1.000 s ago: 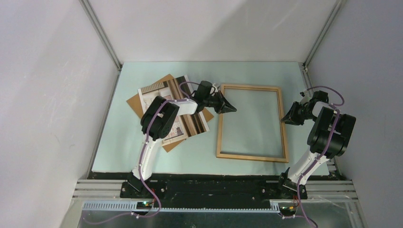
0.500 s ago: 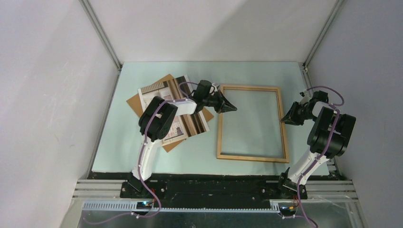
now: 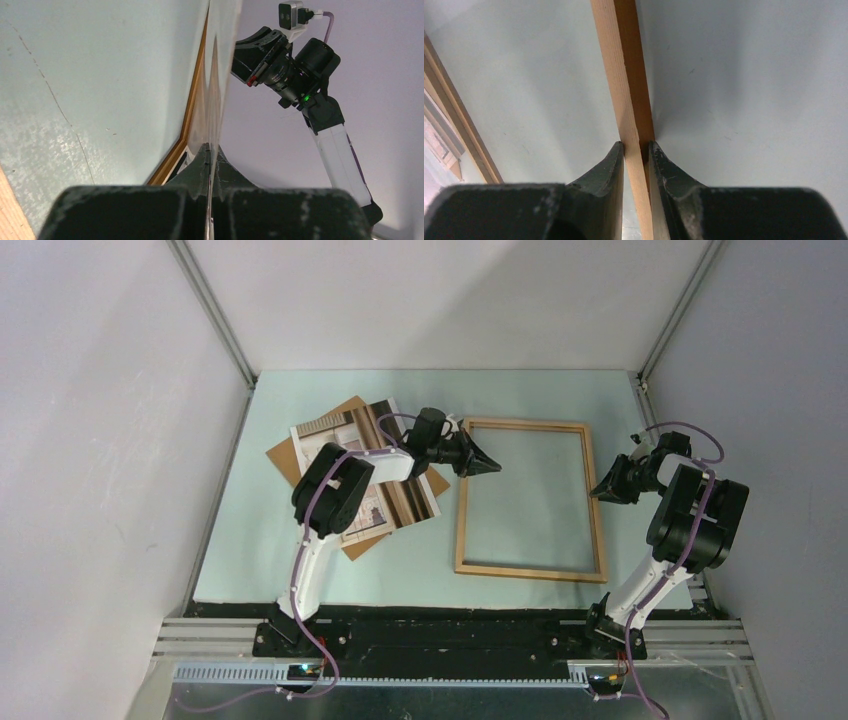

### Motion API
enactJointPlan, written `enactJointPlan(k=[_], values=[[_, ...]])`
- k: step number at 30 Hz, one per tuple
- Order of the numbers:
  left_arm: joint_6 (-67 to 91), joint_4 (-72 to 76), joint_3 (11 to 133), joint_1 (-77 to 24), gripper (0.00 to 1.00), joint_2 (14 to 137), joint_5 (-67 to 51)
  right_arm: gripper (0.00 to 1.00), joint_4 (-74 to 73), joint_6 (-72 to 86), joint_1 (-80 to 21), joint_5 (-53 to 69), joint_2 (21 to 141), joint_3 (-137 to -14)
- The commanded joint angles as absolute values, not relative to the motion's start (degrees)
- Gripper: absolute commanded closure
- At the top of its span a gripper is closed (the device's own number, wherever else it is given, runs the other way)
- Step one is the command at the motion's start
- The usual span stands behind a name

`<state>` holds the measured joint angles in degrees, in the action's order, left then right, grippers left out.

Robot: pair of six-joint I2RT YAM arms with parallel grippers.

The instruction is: Put the photo into the frame

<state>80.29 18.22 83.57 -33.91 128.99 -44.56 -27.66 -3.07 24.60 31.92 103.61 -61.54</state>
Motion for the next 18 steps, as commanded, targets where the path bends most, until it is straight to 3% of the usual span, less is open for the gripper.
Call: enactJointPlan(k=[1,18], values=[[81.1,20.5,83.2,-36.8,1.00,127.0,-47.4,0.78,-30.4,-1.1,24.0,38.1,104.7,-62.2],[72.4,17.4,84.2,-36.5,0.98,128.9,-45.3,0.77,-31.0,-1.9,23.8,37.7,104.5,-62.2]])
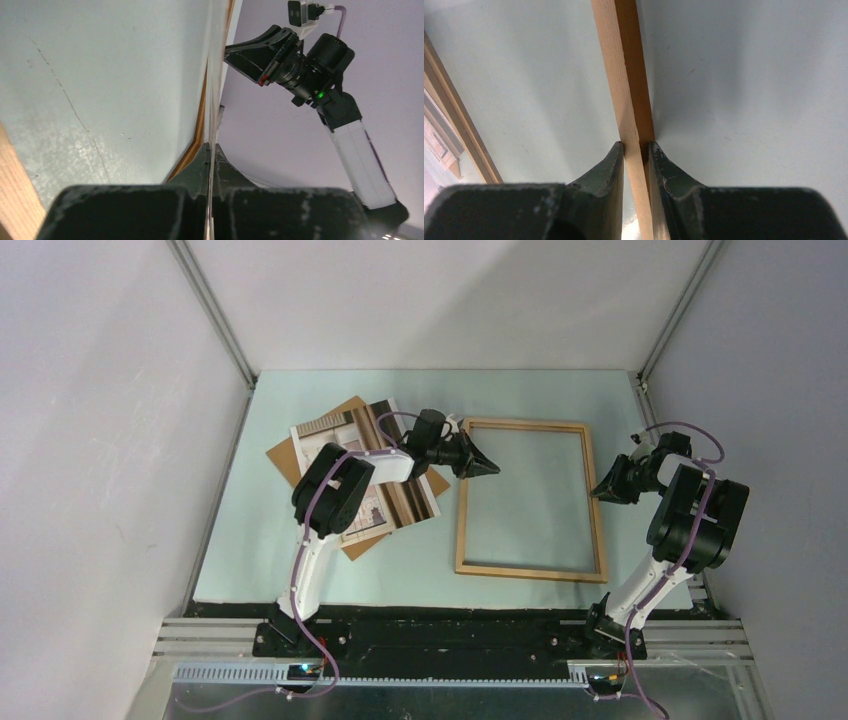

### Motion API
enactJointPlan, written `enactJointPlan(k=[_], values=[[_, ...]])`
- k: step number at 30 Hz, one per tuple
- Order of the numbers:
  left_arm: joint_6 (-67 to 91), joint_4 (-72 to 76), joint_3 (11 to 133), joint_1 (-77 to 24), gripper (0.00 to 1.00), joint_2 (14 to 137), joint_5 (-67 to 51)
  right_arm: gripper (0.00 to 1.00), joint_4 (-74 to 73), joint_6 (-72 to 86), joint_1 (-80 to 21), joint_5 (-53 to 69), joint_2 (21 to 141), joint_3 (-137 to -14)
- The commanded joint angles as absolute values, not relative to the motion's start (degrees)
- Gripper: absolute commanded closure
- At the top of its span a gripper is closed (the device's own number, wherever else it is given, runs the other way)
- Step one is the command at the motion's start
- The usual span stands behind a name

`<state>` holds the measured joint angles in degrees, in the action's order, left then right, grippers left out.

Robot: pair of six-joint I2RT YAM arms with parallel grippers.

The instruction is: Put the photo into the frame

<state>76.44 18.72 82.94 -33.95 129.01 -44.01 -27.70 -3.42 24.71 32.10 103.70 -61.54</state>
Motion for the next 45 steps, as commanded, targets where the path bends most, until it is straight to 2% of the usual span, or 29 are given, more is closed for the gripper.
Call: enactJointPlan(k=[1,11,23,37,45], values=[[71.6,17.0,84.5,-36.5,0.98,128.9,-45.1,0.77,-31.1,-2.0,23.7,37.7,104.5,-62.2],[65.5,11.3,86.5,-35.8,0.86,129.9,-43.5,0.77,-31.4,-2.3,22.4,37.1,103.9,-62.1],[61.9,7.7,86.6,-35.1,0.82,129.7,-41.8,0.77,-31.1,-2.1,20.7,36.2,103.5,-62.2],[56.1,3.2,88.1,-34.8,0.66,128.1,-39.7,0.77,-30.8,-2.2,20.6,36.1,103.8,-62.2],[53.6,0.5,89.2,-34.7,0.62,127.6,-38.1,0.76,-30.8,-2.2,20.4,36.0,103.6,-62.2]])
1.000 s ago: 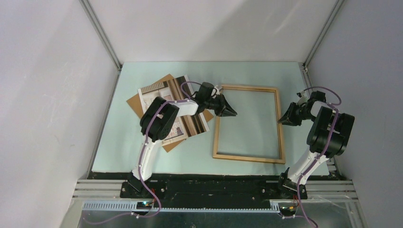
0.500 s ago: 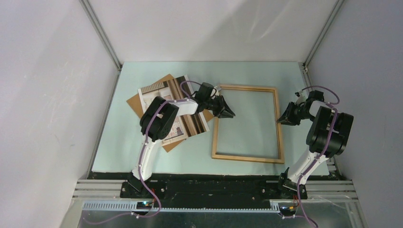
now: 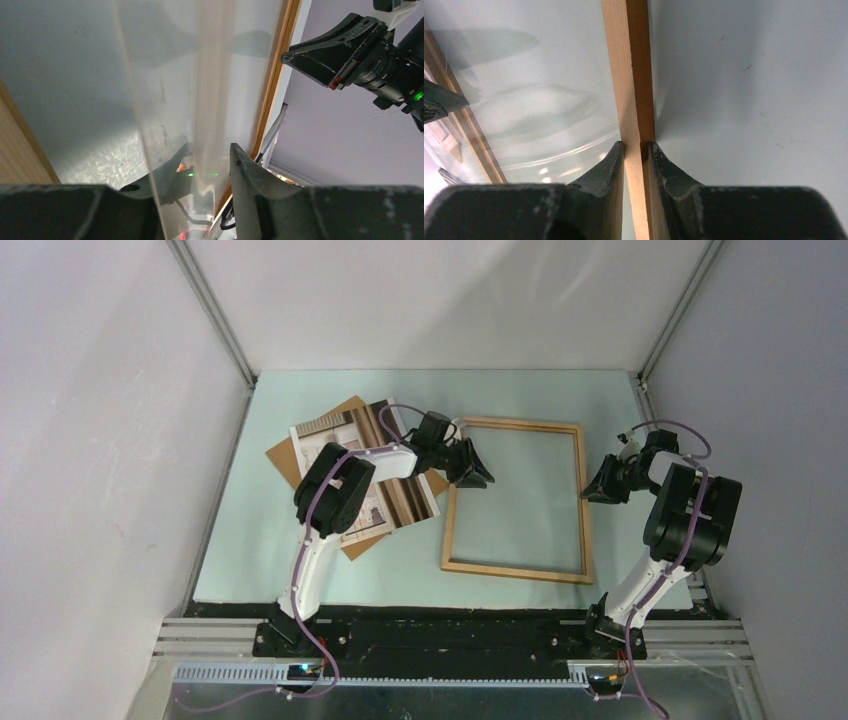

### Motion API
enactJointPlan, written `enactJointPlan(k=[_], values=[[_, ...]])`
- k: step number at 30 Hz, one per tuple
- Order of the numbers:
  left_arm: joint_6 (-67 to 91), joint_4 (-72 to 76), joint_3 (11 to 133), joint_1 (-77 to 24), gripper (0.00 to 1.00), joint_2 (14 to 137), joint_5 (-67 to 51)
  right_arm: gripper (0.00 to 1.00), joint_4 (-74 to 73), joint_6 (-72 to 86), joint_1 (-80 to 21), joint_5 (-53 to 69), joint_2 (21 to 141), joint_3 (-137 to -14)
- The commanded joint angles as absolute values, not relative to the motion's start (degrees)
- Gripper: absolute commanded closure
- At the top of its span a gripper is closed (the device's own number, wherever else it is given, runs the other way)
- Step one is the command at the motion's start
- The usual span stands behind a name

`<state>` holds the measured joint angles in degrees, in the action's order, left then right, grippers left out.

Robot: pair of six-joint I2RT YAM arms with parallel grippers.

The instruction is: Put the photo into the frame

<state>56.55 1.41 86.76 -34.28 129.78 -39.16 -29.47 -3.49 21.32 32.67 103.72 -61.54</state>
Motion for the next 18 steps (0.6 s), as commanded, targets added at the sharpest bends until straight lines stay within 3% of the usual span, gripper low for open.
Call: enactJointPlan(k=[1,12,18], values=[[53.2,0.4,89.3,-34.6,0.61,127.5,-37.9,0.76,-30.7,-2.3,20.4,36.0,103.6,-62.2],[50.6,-4.1,90.4,-34.2,0.56,126.9,-36.0,0.75,-30.5,-2.3,20.4,36.1,103.4,-62.2],[49.1,-6.0,90.8,-34.2,0.46,126.0,-34.5,0.74,-30.3,-2.4,20.4,36.1,103.3,-62.1]])
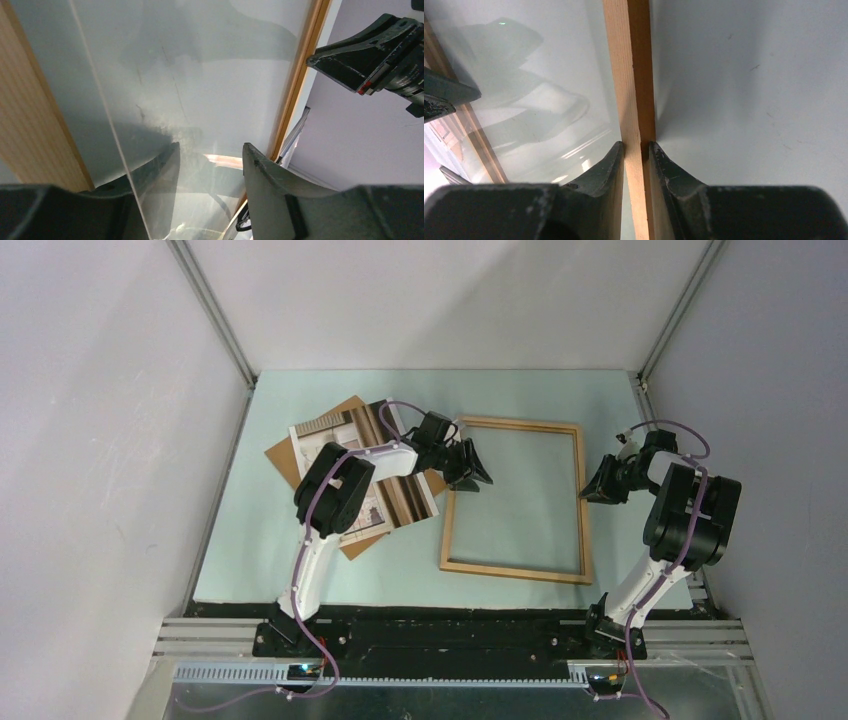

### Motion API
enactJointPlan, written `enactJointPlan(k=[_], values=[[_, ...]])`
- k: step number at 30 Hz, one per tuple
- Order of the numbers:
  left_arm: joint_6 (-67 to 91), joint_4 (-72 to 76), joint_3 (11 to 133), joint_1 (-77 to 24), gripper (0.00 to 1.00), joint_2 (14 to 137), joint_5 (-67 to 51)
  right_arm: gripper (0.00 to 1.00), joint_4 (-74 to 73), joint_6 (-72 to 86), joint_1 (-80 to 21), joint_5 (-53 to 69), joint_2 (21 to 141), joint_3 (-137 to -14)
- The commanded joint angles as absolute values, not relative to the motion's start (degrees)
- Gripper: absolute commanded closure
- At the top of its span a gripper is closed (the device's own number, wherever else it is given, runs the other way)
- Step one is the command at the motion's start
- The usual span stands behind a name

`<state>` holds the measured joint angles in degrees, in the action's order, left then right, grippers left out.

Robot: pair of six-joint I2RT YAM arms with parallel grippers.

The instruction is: Put the photo into the frame

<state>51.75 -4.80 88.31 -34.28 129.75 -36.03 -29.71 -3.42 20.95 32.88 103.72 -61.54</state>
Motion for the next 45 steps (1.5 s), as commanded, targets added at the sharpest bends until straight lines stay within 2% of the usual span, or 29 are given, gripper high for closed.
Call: enactJointPlan(k=[1,16,24,45], values=[[49.0,-6.2,90.8,-34.1,0.44,125.9,-34.4,0.74,-30.4,-2.4,20.4,36.1,103.3,-62.1],[46.8,-9.7,92.6,-34.0,0.20,124.3,-32.2,0.73,-30.1,-2.3,20.3,35.8,103.1,-62.2],[44.7,-12.5,93.8,-33.9,0.11,122.9,-29.9,0.73,-30.0,-2.3,20.4,35.9,103.1,-62.2],[40.6,-17.2,94.3,-33.7,0.02,120.2,-24.6,0.73,-30.0,-2.4,20.3,35.7,102.9,-62.2]])
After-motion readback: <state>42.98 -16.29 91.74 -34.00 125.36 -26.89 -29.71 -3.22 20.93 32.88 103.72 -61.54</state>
